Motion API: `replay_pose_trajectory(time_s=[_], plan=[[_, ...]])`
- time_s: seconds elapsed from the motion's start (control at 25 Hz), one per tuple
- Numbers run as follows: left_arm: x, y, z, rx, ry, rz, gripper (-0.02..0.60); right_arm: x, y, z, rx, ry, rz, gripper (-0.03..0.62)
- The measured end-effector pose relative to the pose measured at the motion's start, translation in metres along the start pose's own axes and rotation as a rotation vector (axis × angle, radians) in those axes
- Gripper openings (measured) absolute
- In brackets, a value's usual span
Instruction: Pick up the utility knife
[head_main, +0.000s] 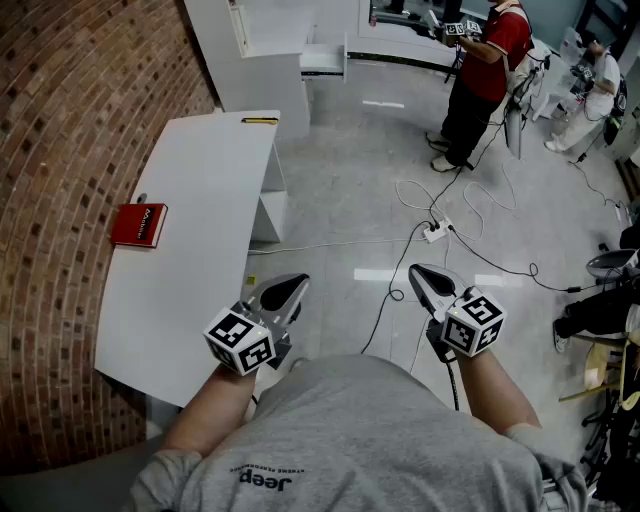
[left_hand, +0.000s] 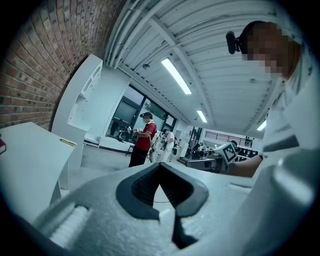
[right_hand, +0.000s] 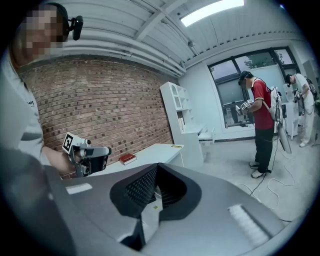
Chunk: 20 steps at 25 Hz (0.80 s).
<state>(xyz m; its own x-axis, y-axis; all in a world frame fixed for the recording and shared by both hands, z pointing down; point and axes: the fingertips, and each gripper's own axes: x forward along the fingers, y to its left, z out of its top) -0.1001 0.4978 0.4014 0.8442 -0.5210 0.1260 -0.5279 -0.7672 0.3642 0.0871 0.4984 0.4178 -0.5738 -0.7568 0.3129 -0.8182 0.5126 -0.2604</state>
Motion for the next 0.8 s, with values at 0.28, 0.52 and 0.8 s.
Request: replay_pose_trajectory(time_s=[0.28,0.52,0.8], plan=[[0.014,0.0,0.003,0.002,0.0,0.002,0.0,0.0,-0.014,0.004,0.002,-0.001,0.002,0.008],[0.03,-0.009,0.006,0.013,-0.002,0.003,0.0,-0.008,-0.029,0.01,0.007,-0.001,-0.004,0.008],[0.053,-0.033,0.008,0.032,-0.012,0.015,0.0,-0.035,-0.055,0.016,0.011,-0.006,-0.011,0.009]])
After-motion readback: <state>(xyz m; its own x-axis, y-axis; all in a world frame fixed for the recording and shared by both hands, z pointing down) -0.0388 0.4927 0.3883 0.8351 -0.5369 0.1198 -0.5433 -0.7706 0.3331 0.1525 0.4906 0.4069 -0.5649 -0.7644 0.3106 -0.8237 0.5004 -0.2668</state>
